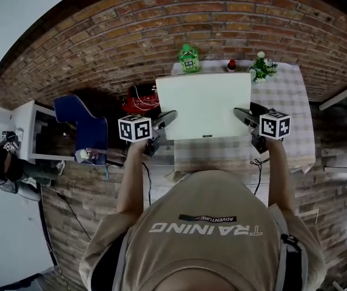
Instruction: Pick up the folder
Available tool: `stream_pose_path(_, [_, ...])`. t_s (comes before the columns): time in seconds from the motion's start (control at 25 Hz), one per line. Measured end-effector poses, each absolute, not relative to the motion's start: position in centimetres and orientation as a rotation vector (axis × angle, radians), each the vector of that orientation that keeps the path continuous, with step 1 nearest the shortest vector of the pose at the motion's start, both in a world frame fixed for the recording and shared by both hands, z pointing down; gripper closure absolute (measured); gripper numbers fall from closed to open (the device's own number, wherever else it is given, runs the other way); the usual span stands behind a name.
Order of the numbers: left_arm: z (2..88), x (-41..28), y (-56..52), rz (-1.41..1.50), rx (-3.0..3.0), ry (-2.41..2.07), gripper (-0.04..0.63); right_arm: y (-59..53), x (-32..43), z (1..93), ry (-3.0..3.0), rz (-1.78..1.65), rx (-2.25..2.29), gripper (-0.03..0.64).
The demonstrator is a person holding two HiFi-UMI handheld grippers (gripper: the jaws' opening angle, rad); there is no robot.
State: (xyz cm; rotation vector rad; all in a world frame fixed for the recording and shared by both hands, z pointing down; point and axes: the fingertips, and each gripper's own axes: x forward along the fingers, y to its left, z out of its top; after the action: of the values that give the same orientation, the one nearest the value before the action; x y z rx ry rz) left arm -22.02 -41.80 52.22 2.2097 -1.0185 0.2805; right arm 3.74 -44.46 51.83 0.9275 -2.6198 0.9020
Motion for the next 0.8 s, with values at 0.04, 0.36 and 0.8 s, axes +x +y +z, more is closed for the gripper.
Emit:
stream_pose_path(0.04, [51.5,-22.1,-42.5,0.276,2.233,-1.025,0.290,-45.2,3.7,50.9,-2.635,0.872,0.935,0.321])
stream_pose_path(0.36, [43.8,-22.4,-46.1,0.205,2.394,-1.108,0.290,-49.1,3.3,42.7,-2.750,0.652,0.979,0.321])
stream_pose_path(0.8, [32.5,-22.8,-47.5,0.135,2.578,-1.212,0.291,-51.1,2.9,30.3,-2.918,0.297,0.989,0.321])
